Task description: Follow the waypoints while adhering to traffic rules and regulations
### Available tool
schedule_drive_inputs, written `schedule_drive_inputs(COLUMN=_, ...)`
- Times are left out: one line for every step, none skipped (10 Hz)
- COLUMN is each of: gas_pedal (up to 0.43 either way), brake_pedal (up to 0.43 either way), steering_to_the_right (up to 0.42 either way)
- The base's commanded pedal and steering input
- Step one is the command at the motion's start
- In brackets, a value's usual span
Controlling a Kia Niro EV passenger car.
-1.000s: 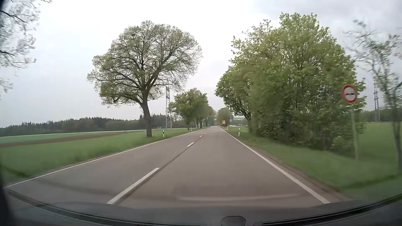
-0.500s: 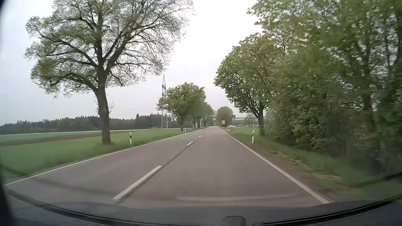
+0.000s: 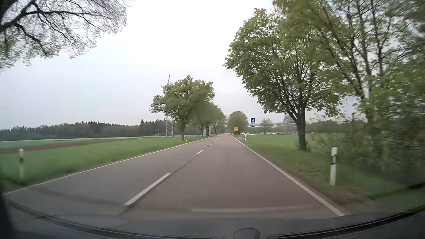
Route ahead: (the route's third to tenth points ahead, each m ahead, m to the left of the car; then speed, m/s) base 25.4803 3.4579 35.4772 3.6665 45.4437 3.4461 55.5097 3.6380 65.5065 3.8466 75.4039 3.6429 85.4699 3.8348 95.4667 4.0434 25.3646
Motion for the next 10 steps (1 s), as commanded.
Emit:
schedule_drive_inputs(gas_pedal=0.157, brake_pedal=0.000, steering_to_the_right=0.000)
schedule_drive_inputs(gas_pedal=0.130, brake_pedal=0.000, steering_to_the_right=0.000)
schedule_drive_inputs(gas_pedal=0.118, brake_pedal=0.000, steering_to_the_right=0.000)
schedule_drive_inputs(gas_pedal=0.098, brake_pedal=0.000, steering_to_the_right=-0.001)
schedule_drive_inputs(gas_pedal=0.079, brake_pedal=0.000, steering_to_the_right=-0.001)
schedule_drive_inputs(gas_pedal=0.067, brake_pedal=0.000, steering_to_the_right=-0.001)
schedule_drive_inputs(gas_pedal=0.067, brake_pedal=0.000, steering_to_the_right=-0.001)
schedule_drive_inputs(gas_pedal=0.067, brake_pedal=0.000, steering_to_the_right=-0.001)
schedule_drive_inputs(gas_pedal=0.067, brake_pedal=0.000, steering_to_the_right=-0.001)
schedule_drive_inputs(gas_pedal=0.067, brake_pedal=0.000, steering_to_the_right=-0.001)
